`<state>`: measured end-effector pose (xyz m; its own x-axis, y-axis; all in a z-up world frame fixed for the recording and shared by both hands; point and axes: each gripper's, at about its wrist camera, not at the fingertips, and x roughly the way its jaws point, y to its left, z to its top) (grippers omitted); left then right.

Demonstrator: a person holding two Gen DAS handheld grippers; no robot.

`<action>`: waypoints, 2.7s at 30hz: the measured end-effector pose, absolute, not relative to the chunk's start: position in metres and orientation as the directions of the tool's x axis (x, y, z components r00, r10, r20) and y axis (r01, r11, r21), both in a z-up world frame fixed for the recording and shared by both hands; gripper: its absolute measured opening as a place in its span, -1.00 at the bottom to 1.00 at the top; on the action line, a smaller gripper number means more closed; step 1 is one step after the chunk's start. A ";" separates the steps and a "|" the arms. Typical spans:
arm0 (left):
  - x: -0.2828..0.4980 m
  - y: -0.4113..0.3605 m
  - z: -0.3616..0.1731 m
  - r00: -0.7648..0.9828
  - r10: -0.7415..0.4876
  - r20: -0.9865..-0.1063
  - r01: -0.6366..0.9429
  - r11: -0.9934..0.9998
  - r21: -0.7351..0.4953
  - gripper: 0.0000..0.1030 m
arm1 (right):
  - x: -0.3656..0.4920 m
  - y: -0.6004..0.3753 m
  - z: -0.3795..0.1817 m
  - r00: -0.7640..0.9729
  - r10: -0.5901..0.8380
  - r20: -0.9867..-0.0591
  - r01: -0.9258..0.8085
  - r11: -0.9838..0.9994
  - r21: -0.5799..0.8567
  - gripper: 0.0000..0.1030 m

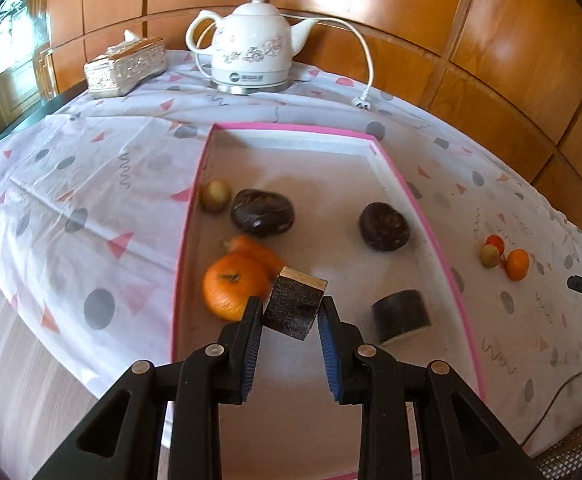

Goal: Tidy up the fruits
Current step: 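Carry the dark block into the tray and open the left gripper, then move the right gripper to the red tomato and close on it, then lift the red tomato with the right gripper and release it in the tray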

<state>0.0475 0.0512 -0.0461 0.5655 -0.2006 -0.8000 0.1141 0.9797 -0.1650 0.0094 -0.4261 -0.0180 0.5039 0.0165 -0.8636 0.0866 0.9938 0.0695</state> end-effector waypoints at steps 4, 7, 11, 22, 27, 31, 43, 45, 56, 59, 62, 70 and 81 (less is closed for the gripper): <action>0.045 0.055 -0.046 0.568 -0.198 -0.799 0.113 0.980 -0.162 -0.44 | 0.012 -0.400 -0.022 0.488 0.037 -0.872 -0.012 0.999 0.035 -0.28; 0.042 0.054 -0.046 0.570 -0.188 -0.800 0.119 0.982 -0.146 -0.43 | 0.013 -0.387 -0.025 0.482 0.052 -0.875 -0.057 0.998 0.028 -0.28; 0.040 0.051 -0.048 0.566 -0.191 -0.802 0.147 0.981 -0.130 -0.42 | 0.015 -0.370 -0.025 0.476 0.069 -0.877 -0.106 0.994 0.021 -0.28; 0.033 0.049 -0.037 0.619 -0.169 -0.767 0.150 0.984 -0.096 -0.19 | 0.038 -0.314 -0.017 0.488 0.132 -0.862 -0.190 0.981 0.043 -0.28; 0.032 0.054 -0.035 0.631 -0.138 -0.763 0.114 0.990 -0.086 -0.19 | 0.056 -0.289 -0.016 0.500 0.136 -0.856 -0.204 0.978 0.036 -0.29; 0.032 0.057 -0.033 0.640 -0.127 -0.758 0.097 0.992 -0.084 -0.16 | 0.072 -0.274 -0.016 0.504 0.130 -0.854 -0.201 0.979 0.031 -0.29; 0.030 0.065 -0.024 0.677 -0.071 -0.732 0.042 0.997 -0.058 0.07 | 0.124 -0.255 -0.051 0.383 0.092 -0.919 -0.112 0.992 0.053 -0.44; 0.029 0.065 -0.022 0.684 -0.066 -0.726 0.039 0.998 -0.054 0.08 | 0.124 -0.258 -0.052 0.394 0.096 -0.914 -0.107 0.993 0.058 -0.44; 0.026 0.062 -0.018 0.693 -0.056 -0.718 0.037 0.998 -0.042 0.16 | 0.118 -0.266 -0.052 0.422 0.096 -0.902 -0.076 0.995 0.070 -0.46; 0.024 0.062 -0.016 0.699 -0.056 -0.713 0.029 0.998 -0.050 0.29 | 0.117 -0.268 -0.051 0.428 0.090 -0.899 -0.067 0.995 0.068 -0.46; 0.023 0.064 -0.013 0.705 -0.053 -0.707 0.020 0.998 -0.054 0.30 | 0.116 -0.270 -0.050 0.436 0.084 -0.896 -0.058 0.996 0.065 -0.46; 0.021 0.074 -0.007 0.711 -0.031 -0.702 -0.021 0.998 -0.066 0.34 | 0.109 -0.273 -0.041 0.476 0.091 -0.875 -0.056 0.996 0.073 -0.46; 0.015 0.097 -0.004 0.718 0.025 -0.696 -0.112 0.991 -0.080 0.48 | 0.098 -0.273 -0.031 0.506 0.090 -0.858 -0.061 0.996 0.069 -0.46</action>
<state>0.0150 0.0972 -0.0037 0.7176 0.0252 -0.6960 -0.1119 0.9905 -0.0796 0.0981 -0.2732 -0.0309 0.5062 0.0902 -0.8577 -0.0607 0.9958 0.0689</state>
